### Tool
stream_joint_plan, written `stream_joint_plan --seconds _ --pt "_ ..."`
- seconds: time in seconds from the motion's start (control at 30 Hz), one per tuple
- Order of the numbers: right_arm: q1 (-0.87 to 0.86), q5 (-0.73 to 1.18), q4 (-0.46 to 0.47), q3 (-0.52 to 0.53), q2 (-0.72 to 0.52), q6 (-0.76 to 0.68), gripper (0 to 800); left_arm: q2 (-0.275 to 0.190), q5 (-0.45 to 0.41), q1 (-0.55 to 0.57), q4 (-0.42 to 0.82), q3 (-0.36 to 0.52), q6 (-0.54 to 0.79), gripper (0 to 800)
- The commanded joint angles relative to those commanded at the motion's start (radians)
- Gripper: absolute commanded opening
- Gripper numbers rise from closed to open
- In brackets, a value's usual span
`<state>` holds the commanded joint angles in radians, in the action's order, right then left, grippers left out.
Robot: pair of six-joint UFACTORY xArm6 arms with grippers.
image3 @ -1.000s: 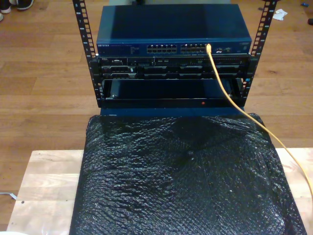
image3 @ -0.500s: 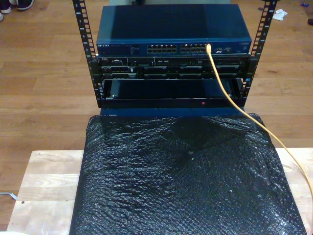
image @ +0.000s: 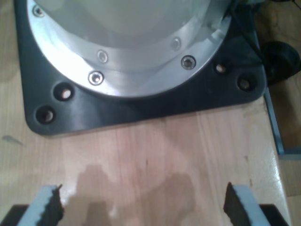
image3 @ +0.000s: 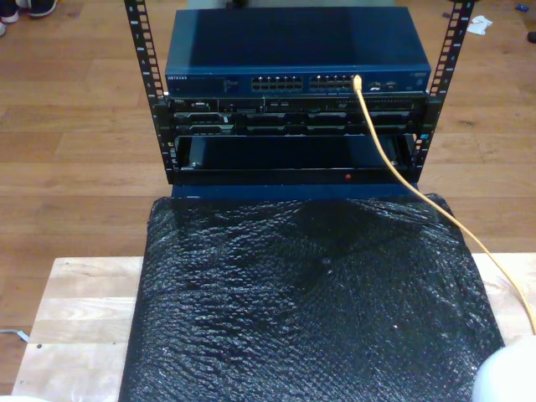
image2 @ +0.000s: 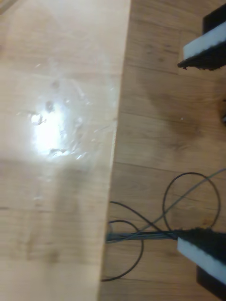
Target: Grab the cable and plug it in
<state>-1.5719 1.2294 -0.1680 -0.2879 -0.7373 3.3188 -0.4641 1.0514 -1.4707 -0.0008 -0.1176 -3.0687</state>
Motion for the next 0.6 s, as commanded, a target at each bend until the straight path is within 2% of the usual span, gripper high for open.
stream_joint_plan --seconds 0.33,0.6 --pt "-0.048 -0.009 0.000 0.074 0.003 0.014 797 0.000 0.000 0.000 0.002 0.000 -0.002 800" --pt "-0.048 -0.098 -0.002 0.141 0.003 0.014 797 0.000 0.000 0.000 0.002 0.000 0.000 800"
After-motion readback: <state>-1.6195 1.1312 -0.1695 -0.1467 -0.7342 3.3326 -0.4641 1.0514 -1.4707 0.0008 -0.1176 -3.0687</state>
